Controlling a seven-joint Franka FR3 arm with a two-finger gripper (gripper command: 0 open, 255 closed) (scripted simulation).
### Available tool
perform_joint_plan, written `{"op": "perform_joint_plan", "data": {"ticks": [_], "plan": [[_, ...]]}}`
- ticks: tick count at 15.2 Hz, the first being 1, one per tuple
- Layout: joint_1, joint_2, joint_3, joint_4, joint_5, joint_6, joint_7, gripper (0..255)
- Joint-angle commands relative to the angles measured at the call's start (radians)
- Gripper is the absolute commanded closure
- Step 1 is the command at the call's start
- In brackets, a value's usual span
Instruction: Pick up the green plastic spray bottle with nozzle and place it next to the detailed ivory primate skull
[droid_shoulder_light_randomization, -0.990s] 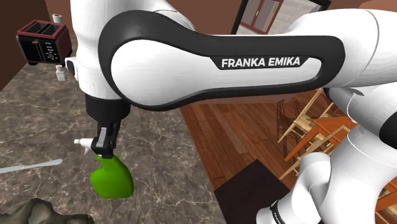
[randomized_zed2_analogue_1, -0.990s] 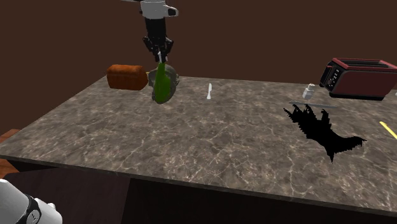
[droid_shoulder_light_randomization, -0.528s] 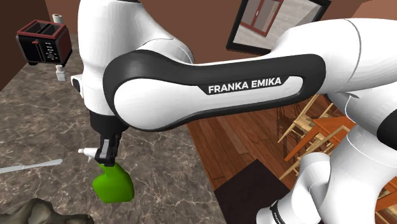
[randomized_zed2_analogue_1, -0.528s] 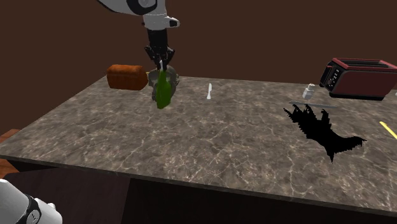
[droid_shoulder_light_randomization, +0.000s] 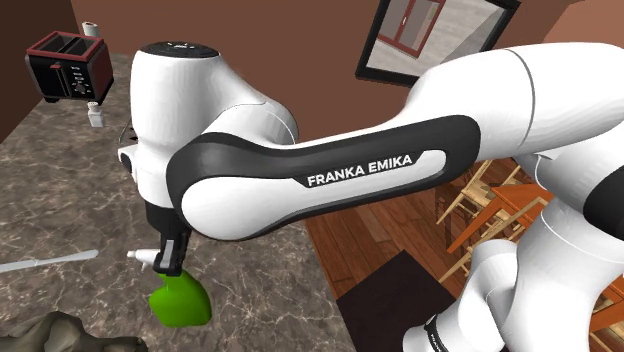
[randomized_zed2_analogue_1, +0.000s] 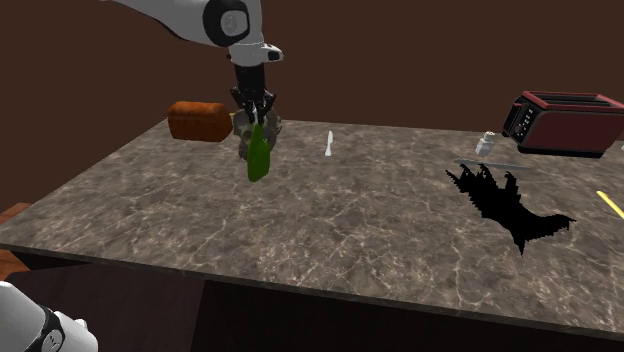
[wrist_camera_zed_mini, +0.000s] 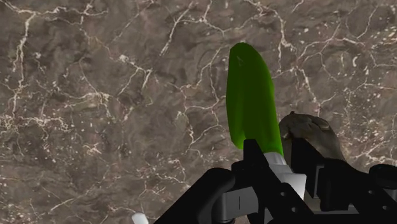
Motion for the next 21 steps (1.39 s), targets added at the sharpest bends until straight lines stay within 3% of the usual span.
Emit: {"op": "perform_joint_plan", "data": {"ticks": [1, 7, 8, 13, 17, 21], "plan": [[0.000, 0.003, 0.000, -0.008, 0.000, 0.012, 0.000, 255], [0.000, 0.003, 0.000, -0.008, 0.000, 0.012, 0.000, 255], [0.000, 0.003, 0.000, -0.008, 0.000, 0.012, 0.000, 0], [0.000, 0.003, 0.000, -0.008, 0.000, 0.012, 0.000, 0], [-0.005, -0.034, -0.001, 0.070, 0.003, -0.104, -0.002, 0], [-0.005, -0.034, -0.001, 0.070, 0.003, -0.104, -0.002, 0]]}}
